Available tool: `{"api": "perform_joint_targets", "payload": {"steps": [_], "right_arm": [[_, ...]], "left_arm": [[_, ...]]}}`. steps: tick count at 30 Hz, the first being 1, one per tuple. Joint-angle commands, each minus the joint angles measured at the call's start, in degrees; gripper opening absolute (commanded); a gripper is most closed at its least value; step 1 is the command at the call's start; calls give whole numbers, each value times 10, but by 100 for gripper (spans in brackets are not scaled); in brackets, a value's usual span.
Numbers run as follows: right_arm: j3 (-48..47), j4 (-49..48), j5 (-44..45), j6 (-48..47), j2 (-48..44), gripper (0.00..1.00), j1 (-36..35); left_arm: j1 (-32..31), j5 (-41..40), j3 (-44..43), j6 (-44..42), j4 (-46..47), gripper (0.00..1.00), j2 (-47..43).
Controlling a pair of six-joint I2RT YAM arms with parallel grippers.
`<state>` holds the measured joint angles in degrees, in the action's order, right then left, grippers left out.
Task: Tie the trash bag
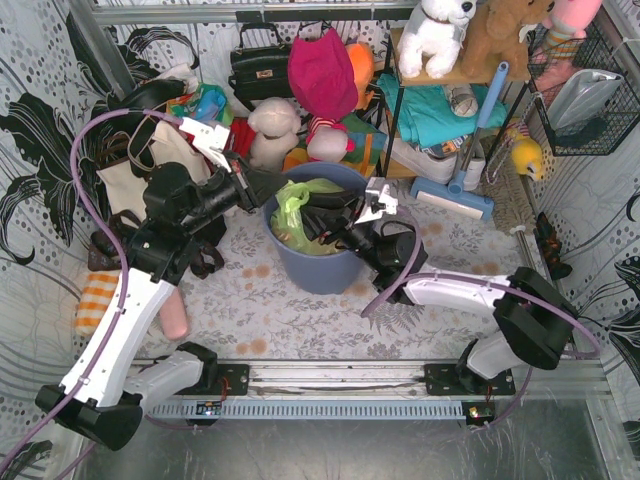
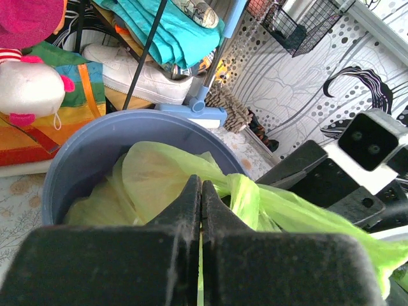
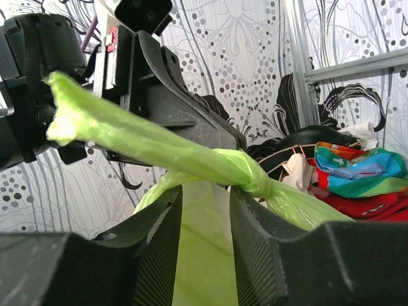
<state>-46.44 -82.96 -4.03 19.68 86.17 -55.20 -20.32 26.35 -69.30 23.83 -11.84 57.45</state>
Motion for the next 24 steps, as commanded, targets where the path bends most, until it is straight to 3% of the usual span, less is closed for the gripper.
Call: {"api": "perform_joint_targets", "payload": {"steps": [1, 15, 24], "right_arm": [[15, 66, 24, -12, -61, 37, 3], [21, 248, 25, -122, -193, 47, 2], [-10, 286, 9, -170, -210, 63, 2]], "left_arm": [[-3, -11, -17, 4, 47, 0, 5], [-3, 15, -67, 14, 65, 0, 27], [-3, 56, -110, 17, 75, 0, 50]]}}
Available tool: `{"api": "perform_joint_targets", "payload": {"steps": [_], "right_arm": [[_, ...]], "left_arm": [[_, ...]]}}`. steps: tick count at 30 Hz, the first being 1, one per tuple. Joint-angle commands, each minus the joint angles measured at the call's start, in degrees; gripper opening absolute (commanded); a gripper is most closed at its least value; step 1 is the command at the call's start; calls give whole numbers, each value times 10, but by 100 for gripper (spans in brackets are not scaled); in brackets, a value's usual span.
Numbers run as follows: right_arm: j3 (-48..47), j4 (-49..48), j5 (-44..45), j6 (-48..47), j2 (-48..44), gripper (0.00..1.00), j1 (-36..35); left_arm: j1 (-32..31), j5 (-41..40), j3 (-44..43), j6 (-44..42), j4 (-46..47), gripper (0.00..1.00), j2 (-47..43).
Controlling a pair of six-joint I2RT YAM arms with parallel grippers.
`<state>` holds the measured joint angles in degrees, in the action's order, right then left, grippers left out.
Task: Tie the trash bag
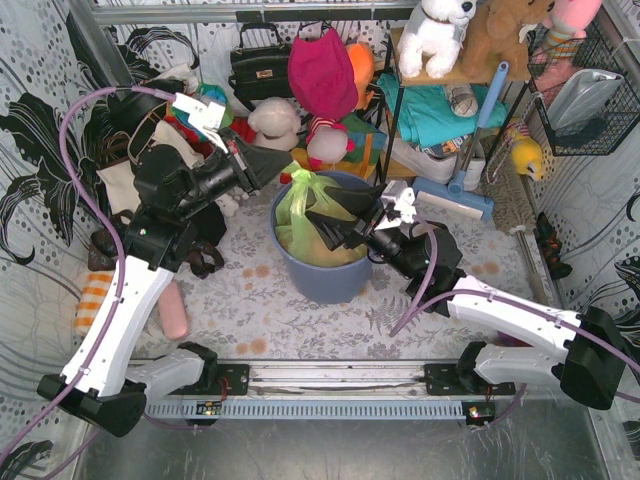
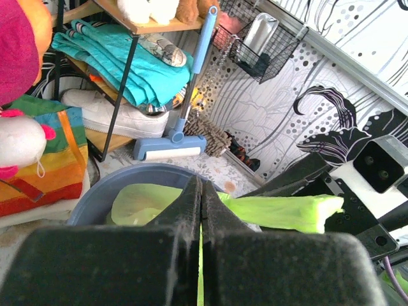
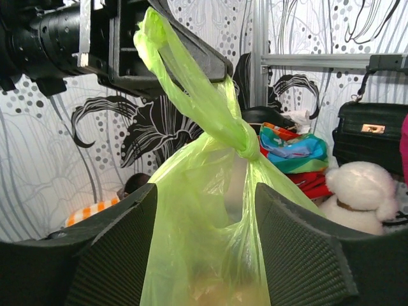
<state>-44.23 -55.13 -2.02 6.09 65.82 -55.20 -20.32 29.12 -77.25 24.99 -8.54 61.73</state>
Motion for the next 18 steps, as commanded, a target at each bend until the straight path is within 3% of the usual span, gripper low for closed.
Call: {"api": "perform_joint_targets", "payload": {"steps": [1, 14, 16, 18], "right_arm": [[-38, 6, -11, -38, -5, 64, 3], [-115, 3, 28, -70, 58, 69, 3], [-116, -8, 35, -74, 66, 65, 2], [-120, -14, 42, -77, 74, 53, 2]], "left_arm": [[-4, 33, -34, 8, 44, 0, 10], [-4, 73, -58, 32, 69, 0, 16], [-4, 81, -61, 34, 72, 0, 17], [-4, 91, -64, 36, 72, 0, 17]]}}
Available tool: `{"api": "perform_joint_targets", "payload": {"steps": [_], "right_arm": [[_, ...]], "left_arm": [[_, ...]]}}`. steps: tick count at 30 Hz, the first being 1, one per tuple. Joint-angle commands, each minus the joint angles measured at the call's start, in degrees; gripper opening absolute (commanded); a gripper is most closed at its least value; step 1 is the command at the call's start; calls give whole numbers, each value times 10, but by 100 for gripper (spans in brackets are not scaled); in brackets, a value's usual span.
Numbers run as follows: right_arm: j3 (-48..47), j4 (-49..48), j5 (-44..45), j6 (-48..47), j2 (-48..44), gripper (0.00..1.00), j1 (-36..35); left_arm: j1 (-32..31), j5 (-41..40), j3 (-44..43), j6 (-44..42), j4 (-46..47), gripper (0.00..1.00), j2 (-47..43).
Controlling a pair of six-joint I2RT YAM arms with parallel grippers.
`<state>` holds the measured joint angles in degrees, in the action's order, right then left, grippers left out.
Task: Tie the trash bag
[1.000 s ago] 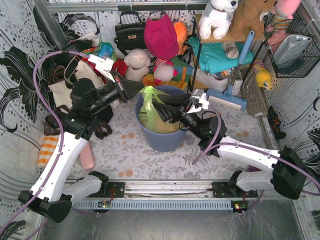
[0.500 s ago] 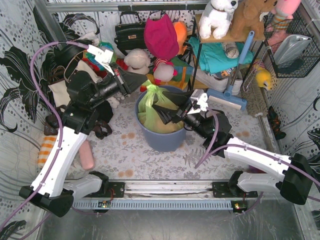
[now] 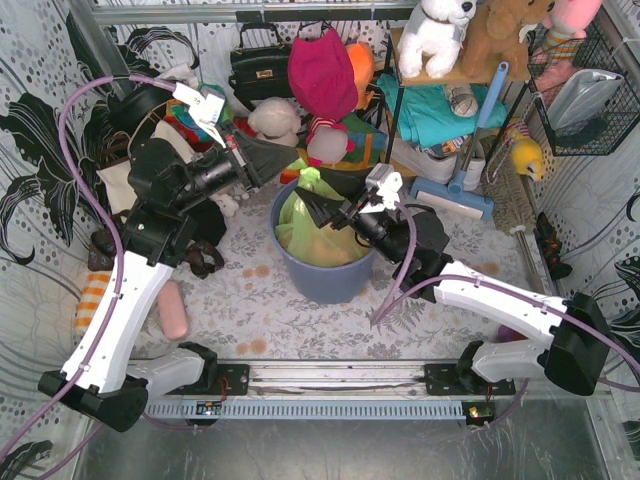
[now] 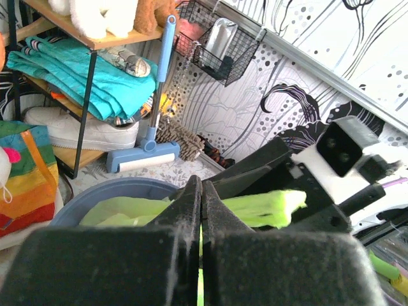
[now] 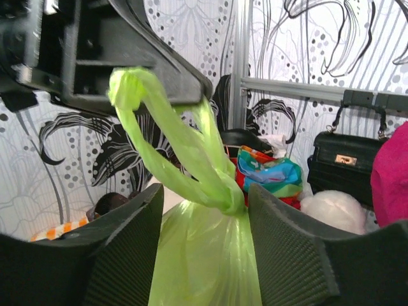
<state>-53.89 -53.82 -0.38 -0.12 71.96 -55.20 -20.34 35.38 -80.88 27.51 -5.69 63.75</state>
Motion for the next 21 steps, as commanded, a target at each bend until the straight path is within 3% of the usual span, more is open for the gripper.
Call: {"api": "perform_joint_targets", "payload": {"steps": [1, 7, 10, 12, 17, 21], "right_arm": [[-27, -28, 27, -16, 16, 48, 3], [-24, -65, 21, -15, 27, 21, 2], [-25, -68, 14, -15, 28, 0, 2], [-23, -70, 12, -15, 28, 0, 3], [-16, -76, 9, -15, 22, 0, 3], [-13, -77, 7, -11, 19, 0, 3]], "left_arm": [[-4, 30, -27, 12, 44, 0, -3], [-4, 33, -21, 14, 42, 0, -8], [-4, 26, -18, 11, 39, 0, -11], [-4, 16, -14, 9, 36, 3, -14], [-4, -39, -4, -4, 19, 51, -33], [-3, -85, 8, -2, -1, 60, -45]]}}
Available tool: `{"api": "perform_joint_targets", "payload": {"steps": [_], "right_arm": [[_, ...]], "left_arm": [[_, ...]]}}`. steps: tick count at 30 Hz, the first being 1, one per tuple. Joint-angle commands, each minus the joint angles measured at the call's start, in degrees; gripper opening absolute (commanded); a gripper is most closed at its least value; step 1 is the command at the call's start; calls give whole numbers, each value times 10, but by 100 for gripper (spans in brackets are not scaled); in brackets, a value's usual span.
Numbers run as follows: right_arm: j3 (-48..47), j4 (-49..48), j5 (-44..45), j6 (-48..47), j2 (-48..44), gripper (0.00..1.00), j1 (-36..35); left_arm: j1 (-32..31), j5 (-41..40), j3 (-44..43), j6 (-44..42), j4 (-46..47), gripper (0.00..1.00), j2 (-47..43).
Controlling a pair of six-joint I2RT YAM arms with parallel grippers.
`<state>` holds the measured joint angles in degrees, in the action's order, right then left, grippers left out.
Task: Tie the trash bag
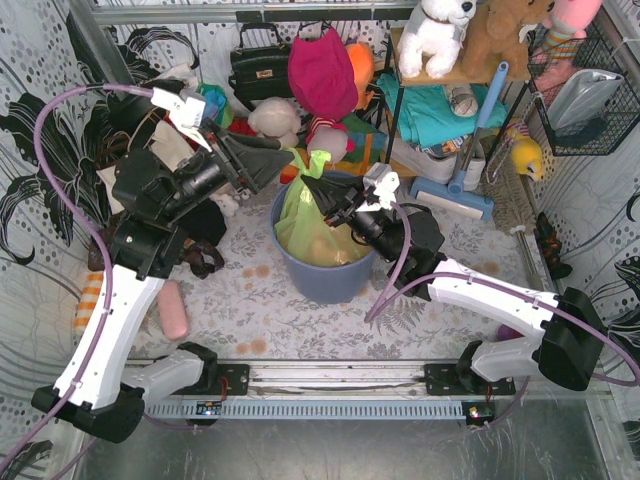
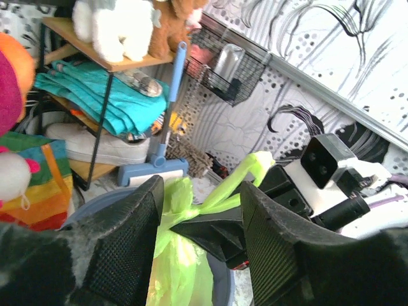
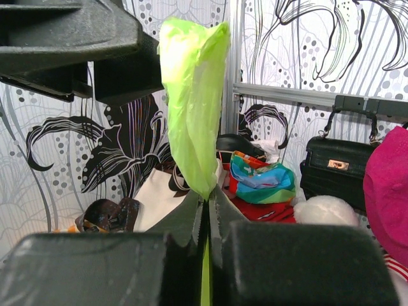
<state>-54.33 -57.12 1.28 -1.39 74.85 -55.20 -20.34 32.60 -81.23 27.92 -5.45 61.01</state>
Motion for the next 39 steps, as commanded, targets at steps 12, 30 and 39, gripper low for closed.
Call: {"api": "perform_joint_targets", "payload": {"steps": [12, 30, 39], "right_arm": [[0, -43, -5, 3, -19, 0, 2], [-8, -44, -14, 9, -8, 0, 2], [-8, -43, -13, 11, -7, 0, 2]], "left_arm": [[7, -63, 53, 150, 28, 64, -44], [-6, -114, 41, 217, 49, 72, -4], [-99, -265, -4, 112, -41, 78, 28]]}}
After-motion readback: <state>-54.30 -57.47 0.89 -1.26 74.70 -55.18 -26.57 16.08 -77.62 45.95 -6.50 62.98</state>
